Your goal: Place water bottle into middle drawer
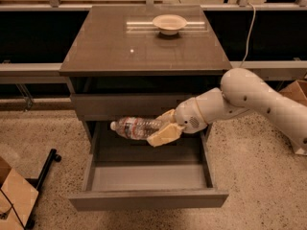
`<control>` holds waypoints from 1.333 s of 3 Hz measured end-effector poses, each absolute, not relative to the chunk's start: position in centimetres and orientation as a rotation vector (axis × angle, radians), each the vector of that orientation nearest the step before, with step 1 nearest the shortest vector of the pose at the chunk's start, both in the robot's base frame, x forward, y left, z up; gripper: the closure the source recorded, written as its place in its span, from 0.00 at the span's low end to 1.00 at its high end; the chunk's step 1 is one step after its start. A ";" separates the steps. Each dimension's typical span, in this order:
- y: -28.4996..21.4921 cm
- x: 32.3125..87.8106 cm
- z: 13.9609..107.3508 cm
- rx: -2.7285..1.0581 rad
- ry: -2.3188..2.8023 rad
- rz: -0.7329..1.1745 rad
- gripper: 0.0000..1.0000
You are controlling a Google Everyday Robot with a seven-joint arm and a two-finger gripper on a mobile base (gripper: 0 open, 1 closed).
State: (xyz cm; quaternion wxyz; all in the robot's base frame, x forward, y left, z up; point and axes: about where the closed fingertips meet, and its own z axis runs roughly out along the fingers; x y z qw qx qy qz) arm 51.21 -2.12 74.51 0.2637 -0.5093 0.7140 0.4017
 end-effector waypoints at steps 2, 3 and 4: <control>0.3 56.3 68.7 -1.240 2.012 0.998 1.00; 1.1 56.2 68.2 -1.343 2.017 0.958 1.00; 2.1 56.2 65.0 -1.373 2.015 0.991 1.00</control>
Offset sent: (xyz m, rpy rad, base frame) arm 0.0304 0.0151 -0.0481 -0.0333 0.0216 -0.0835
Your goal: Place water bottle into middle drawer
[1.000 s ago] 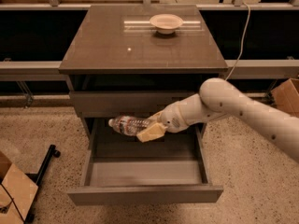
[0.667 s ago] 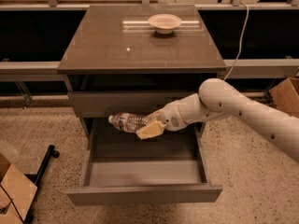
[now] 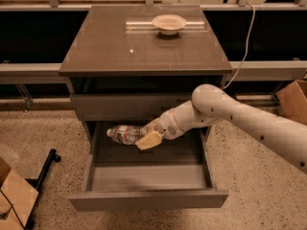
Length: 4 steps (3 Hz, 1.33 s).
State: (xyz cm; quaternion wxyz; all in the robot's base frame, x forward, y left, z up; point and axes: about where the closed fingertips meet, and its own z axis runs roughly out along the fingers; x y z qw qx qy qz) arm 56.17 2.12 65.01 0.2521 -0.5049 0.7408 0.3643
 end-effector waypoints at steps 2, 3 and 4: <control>1.2 56.0 54.4 -1.307 2.126 1.064 0.82; 0.2 55.0 48.5 -1.225 2.210 1.124 0.58; -0.5 54.5 44.8 -1.152 2.268 1.161 0.35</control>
Offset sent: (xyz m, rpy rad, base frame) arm -0.0061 -0.0238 -0.1807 -0.0216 0.1998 -0.0840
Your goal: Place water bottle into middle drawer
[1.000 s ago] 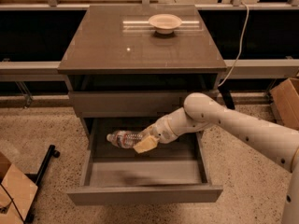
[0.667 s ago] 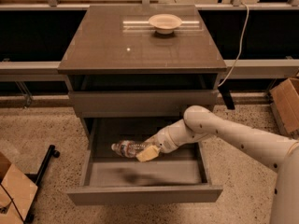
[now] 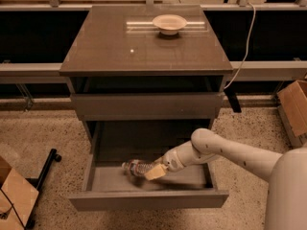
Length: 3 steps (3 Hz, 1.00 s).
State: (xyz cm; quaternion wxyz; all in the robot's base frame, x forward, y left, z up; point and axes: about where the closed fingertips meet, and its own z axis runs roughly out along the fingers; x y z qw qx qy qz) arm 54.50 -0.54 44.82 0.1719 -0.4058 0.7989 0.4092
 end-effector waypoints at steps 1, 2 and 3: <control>-1.0 54.5 42.9 -1.108 2.296 1.172 0.11; -1.1 54.9 42.6 -1.096 2.299 1.169 0.00; -1.0 55.2 42.7 -1.089 2.296 1.168 0.00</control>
Offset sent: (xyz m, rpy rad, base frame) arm 0.0111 -0.0113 -0.0272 -0.0023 0.0220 -0.0604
